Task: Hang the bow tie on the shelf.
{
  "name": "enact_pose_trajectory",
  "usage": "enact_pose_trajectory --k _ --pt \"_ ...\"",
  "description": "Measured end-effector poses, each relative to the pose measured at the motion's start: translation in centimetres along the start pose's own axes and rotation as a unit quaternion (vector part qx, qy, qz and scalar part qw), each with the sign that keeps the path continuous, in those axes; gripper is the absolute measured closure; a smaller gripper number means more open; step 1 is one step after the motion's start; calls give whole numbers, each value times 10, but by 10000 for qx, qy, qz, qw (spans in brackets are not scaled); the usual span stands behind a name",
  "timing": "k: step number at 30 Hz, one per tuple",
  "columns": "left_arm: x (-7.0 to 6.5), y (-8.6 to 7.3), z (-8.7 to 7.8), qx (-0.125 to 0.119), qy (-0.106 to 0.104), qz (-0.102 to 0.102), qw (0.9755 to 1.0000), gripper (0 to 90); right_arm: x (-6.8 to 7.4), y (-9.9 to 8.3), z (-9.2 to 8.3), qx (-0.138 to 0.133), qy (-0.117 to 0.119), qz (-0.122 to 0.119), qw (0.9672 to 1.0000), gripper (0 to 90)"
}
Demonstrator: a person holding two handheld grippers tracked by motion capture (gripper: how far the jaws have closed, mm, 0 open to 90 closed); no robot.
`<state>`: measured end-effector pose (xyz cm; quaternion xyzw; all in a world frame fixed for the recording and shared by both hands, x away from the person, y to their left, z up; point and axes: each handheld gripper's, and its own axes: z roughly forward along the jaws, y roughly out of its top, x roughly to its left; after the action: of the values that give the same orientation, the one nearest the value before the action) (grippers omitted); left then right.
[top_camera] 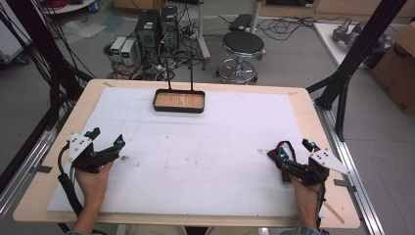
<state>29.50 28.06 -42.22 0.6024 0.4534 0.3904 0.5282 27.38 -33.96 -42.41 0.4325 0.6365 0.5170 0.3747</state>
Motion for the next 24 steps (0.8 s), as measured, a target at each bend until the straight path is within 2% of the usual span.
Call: enact_pose_trajectory --k 11,24 --pt "-2 0 1 17 -23 69 10000 145 1 0 -2 5 -24 -59 10000 111" --pt "-1 0 1 -17 -21 4 10000 144 3 1 -3 24 -18 -119 9999 136"
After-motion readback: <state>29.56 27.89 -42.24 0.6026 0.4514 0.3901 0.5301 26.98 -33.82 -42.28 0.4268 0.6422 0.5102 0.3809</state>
